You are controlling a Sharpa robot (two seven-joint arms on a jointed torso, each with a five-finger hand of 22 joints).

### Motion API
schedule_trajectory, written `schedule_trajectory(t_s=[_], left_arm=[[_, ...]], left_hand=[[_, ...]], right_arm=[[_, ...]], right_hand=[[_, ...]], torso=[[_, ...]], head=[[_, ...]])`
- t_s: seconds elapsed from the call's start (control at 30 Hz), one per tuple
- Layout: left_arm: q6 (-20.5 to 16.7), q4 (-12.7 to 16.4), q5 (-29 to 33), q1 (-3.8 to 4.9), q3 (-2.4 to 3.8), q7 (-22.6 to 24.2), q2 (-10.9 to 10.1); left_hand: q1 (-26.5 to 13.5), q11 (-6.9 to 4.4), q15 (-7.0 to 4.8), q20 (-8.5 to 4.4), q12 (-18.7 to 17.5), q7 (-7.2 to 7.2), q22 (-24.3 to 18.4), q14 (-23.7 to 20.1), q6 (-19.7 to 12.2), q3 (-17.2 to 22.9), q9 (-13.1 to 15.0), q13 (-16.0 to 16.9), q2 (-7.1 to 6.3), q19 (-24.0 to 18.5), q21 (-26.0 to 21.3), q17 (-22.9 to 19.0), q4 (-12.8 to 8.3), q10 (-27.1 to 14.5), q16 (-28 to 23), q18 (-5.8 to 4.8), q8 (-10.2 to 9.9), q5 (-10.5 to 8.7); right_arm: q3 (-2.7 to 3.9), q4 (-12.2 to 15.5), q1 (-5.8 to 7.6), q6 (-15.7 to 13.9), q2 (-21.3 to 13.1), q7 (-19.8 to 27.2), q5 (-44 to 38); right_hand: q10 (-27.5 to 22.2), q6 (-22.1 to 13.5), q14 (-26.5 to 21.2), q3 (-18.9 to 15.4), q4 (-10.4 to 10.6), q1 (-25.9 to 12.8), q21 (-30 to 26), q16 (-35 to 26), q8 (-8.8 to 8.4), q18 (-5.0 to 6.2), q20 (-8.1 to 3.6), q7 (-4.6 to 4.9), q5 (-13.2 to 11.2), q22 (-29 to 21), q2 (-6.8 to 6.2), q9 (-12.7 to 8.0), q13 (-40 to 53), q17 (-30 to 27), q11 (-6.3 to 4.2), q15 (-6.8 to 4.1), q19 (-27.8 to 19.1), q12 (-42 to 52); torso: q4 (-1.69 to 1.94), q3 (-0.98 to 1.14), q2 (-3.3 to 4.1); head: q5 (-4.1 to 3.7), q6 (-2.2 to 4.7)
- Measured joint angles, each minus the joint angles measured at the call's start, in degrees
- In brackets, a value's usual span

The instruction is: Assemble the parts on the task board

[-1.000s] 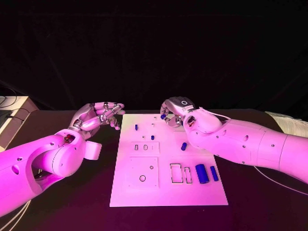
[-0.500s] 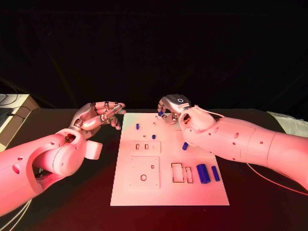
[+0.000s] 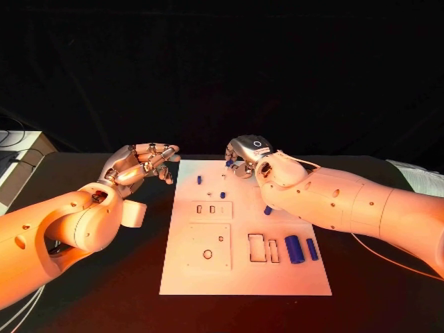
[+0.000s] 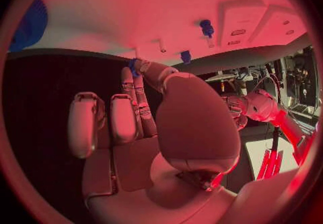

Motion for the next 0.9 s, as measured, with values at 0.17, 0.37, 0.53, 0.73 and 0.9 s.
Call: schedule_trajectory(t_s=[0.17, 0.37, 0.53, 0.73, 0.9], left_arm=[[0.00, -0.01, -0.09, 0.00, 0.15, -0.01, 0.03], [0.00, -0.05, -0.15, 0.01, 0.24, -0.02, 0.07], [0.00, -0.01, -0.19, 0.01, 0.32, -0.03, 0.10], [0.00, 0.04, -0.22, 0.01, 0.41, -0.04, 0.09], [0.00, 0.04, -0.24, 0.01, 0.43, -0.05, 0.11]], left_hand=[[0.00, 0.00, 0.00, 0.00, 0.00, 0.00, 0.00, 0.00, 0.00, 0.00, 0.03, 0.00, 0.00, 0.00, 0.00, 0.01, 0.00, 0.00, 0.00, 0.00, 0.00, 0.00], [0.00, 0.00, 0.00, 0.15, 0.00, 0.21, 0.14, 0.00, -0.21, 0.00, 0.02, -0.01, 0.00, -0.15, 0.29, 0.01, 0.00, 0.00, 0.00, 0.00, 0.00, 0.00], [0.00, 0.00, 0.00, 0.15, 0.00, 0.21, 0.13, 0.00, -0.21, 0.00, 0.02, -0.01, 0.00, -0.15, 0.29, 0.01, 0.00, 0.00, 0.00, 0.00, 0.00, 0.00], [0.00, 0.00, 0.00, 0.01, 0.00, 0.21, 0.22, 0.00, -0.21, 0.00, 0.07, 0.02, 0.00, -0.29, 0.29, 0.00, 0.00, -0.42, 0.23, 0.00, 0.00, 0.00], [0.00, 0.00, 0.00, -0.06, 0.00, 0.21, 0.22, 0.00, -0.21, 0.00, 0.07, 0.04, 0.00, -0.36, 0.28, 0.00, 0.00, -0.42, 0.22, 0.00, 0.00, 0.00]], right_arm=[[0.00, 0.00, 0.00, 0.51, 0.13, 0.07, 0.04], [0.00, -0.29, 0.00, 0.96, 0.55, 0.16, 0.06], [-0.01, -1.14, -0.08, 1.14, 1.04, 0.26, 0.09], [-0.02, -2.13, -0.20, 1.17, 1.64, 0.34, 0.11], [0.02, -2.58, -0.17, 1.22, 1.84, 0.49, 0.11]], right_hand=[[0.00, -0.11, 0.00, 0.00, 0.00, 0.00, 0.00, 0.00, 0.00, 0.00, 0.00, -0.04, -0.10, 0.00, 0.00, 0.05, 0.05, -0.01, 0.00, 0.00, 0.00, -0.14], [0.00, -0.16, 0.00, -0.03, -0.02, 0.00, 0.00, 0.00, 0.00, 0.00, 0.00, -0.01, -0.23, -0.01, 0.00, 0.05, 0.35, -0.01, 0.00, 0.00, 0.00, -0.30], [0.00, -0.17, 0.00, -0.08, -0.06, 0.01, 0.00, 0.00, 0.00, 0.00, 0.00, -0.01, -0.31, -0.08, 0.00, 0.06, 0.35, -0.13, 0.00, 0.00, 0.00, -0.12], [0.00, -0.59, 0.00, 0.02, 0.04, 0.01, 0.00, 0.00, -0.01, 0.00, 0.00, 0.03, -0.47, -0.17, 0.00, 0.32, 0.35, -0.26, 0.00, 0.00, 0.00, -0.12], [-0.37, -1.08, -0.01, 0.18, 0.20, 0.01, 0.00, 0.00, -0.09, 0.00, 0.22, 0.27, -0.59, -0.48, 0.00, 0.39, 0.74, -0.46, -0.36, 0.43, -0.22, -0.12]], torso=[[-0.02, -0.03, 0.08], [0.00, -0.04, 0.16], [0.08, -0.04, 0.29], [0.15, -0.07, 0.42], [0.25, -0.21, 0.55]], head=[[0.22, -0.05], [0.34, -0.12], [0.46, -0.12], [0.57, -0.22], [0.37, -0.23]])
